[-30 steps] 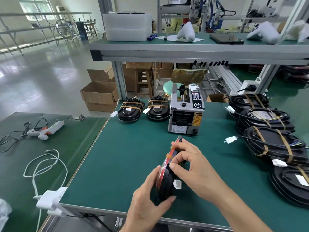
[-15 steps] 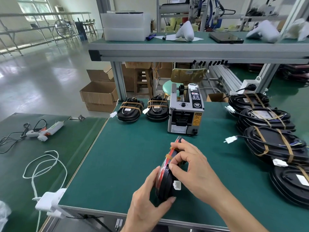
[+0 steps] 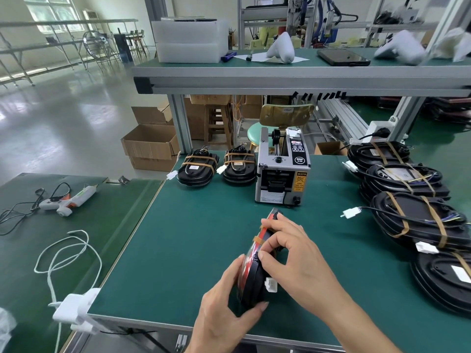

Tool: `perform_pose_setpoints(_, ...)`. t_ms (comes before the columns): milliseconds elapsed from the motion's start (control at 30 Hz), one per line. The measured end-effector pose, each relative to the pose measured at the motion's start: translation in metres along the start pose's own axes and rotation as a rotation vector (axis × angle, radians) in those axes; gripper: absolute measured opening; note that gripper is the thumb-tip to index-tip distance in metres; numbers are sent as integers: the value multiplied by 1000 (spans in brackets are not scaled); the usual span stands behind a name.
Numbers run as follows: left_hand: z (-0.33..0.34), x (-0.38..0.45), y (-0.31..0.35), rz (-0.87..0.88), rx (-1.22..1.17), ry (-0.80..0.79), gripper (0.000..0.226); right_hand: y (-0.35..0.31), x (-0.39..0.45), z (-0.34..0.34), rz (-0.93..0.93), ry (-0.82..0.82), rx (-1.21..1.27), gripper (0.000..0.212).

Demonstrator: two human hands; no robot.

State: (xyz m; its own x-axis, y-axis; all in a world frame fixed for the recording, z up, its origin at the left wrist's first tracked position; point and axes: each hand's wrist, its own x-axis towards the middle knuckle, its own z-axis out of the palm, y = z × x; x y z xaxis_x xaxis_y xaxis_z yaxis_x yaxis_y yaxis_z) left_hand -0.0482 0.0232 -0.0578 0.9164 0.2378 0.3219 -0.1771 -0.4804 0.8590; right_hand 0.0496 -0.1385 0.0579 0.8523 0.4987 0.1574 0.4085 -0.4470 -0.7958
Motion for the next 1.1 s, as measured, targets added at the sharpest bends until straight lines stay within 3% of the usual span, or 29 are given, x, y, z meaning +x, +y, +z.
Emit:
perform_pose_setpoints(567,-1,1,5,37,3,31,94,8,-1,7,-48,65,77,9)
perform_pose_setpoints(700,-1,-1,7,37,28,32,91,11,-1,9,-82,51,73,20)
perform_pose_setpoints(1100,-1,-1,7,42,64,4,90,12,5,19,-60,101,96,18)
